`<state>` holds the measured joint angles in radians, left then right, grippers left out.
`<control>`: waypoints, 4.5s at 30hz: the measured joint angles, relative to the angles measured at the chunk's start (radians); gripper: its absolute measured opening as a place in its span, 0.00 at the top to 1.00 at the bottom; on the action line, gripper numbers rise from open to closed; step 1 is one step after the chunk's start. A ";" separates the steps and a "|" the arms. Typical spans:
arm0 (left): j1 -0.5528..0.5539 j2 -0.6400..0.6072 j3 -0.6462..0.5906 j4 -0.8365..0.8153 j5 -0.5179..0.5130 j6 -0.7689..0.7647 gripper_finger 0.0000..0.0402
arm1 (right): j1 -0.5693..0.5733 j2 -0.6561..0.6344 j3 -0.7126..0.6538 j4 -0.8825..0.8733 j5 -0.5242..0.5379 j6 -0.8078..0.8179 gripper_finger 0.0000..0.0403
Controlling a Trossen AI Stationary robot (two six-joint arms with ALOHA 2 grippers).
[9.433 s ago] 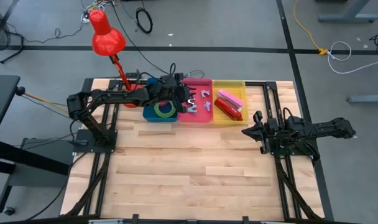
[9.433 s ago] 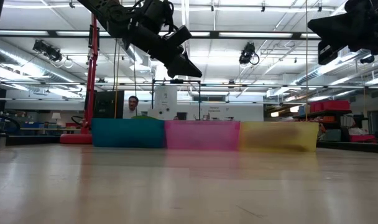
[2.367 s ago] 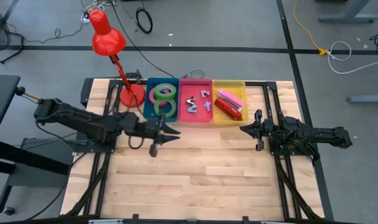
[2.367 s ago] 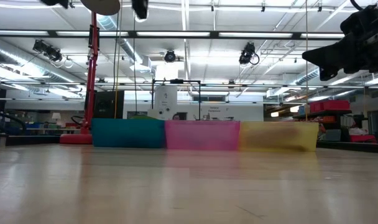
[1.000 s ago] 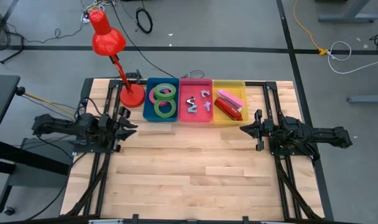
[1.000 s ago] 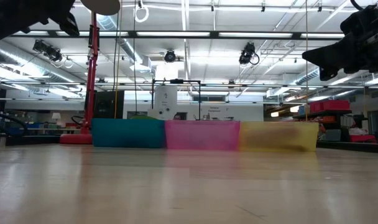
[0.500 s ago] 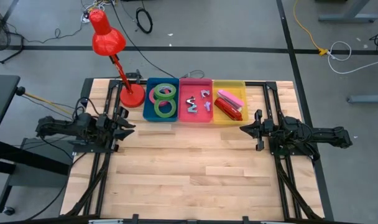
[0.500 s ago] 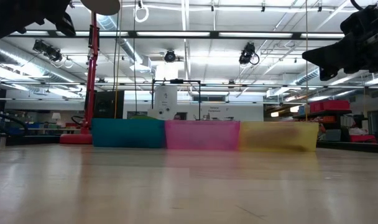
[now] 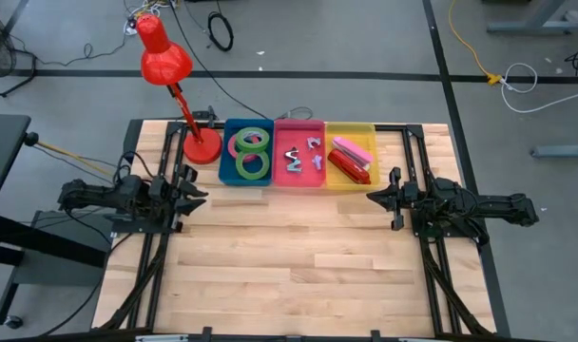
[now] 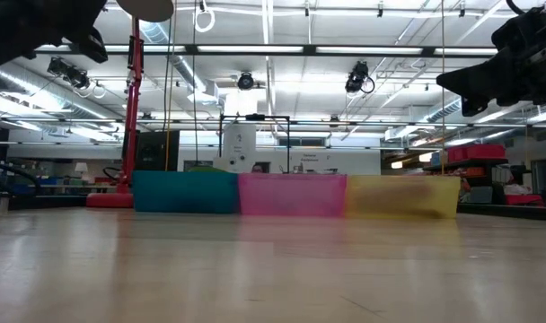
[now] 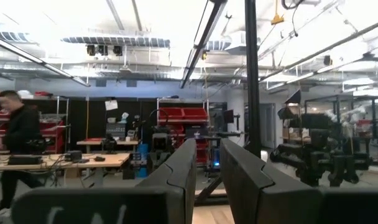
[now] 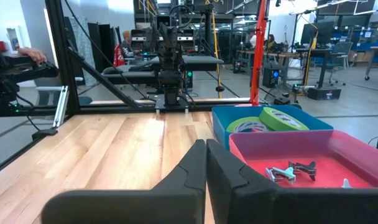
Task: Pick and place Stapler, Stapler remover, tape
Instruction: Return to Home Position
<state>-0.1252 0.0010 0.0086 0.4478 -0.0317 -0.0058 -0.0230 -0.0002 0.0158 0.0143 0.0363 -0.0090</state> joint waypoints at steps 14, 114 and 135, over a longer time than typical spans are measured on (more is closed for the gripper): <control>0.029 0.000 0.000 -0.158 -0.018 -0.009 0.81 | 0.000 0.000 0.000 0.000 0.000 0.000 0.97; 0.056 0.005 -0.001 -0.396 -0.008 -0.009 0.81 | 0.000 0.000 0.000 0.000 0.000 0.000 0.97; 0.056 0.005 -0.001 -0.396 -0.008 -0.009 0.81 | 0.000 0.000 0.000 0.000 0.000 0.000 0.97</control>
<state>-0.0696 0.0063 0.0074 0.0517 -0.0400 -0.0147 -0.0227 -0.0002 0.0162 0.0146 0.0360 -0.0090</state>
